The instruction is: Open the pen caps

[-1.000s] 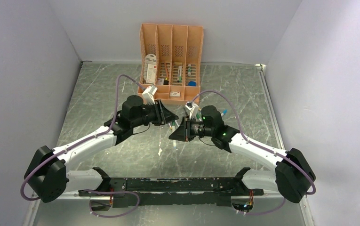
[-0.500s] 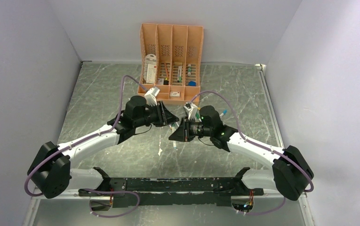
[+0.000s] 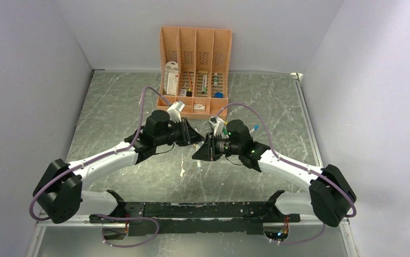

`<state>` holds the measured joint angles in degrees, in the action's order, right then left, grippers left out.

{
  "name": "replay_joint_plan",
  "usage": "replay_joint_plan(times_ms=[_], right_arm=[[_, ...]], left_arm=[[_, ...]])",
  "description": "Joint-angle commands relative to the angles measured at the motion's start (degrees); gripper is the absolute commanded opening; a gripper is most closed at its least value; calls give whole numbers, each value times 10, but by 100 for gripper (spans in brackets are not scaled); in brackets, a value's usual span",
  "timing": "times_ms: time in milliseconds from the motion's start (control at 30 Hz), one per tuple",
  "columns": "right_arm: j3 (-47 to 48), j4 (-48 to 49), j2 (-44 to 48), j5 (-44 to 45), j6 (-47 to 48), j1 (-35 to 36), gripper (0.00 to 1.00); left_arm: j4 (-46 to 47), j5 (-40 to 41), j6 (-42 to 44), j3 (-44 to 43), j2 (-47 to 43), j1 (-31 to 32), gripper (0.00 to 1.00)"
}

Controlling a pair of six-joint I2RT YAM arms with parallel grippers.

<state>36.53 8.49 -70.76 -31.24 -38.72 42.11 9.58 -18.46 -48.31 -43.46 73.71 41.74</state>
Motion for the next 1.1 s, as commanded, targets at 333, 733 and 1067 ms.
replay_joint_plan(times_ms=[333, 733, 1067], right_arm=[[11, 1, 5, 9, 5, 1, 32], [10, -12, 24, 28, 7, 1, 17], [-4, -11, 32, 29, 2, 1, 0]], left_arm=[[-7, 4, 7, -9, 6, 12, 7], [-18, 16, 10, -7, -1, 16, 7], [-48, 67, 30, -27, 1, 17, 7]])
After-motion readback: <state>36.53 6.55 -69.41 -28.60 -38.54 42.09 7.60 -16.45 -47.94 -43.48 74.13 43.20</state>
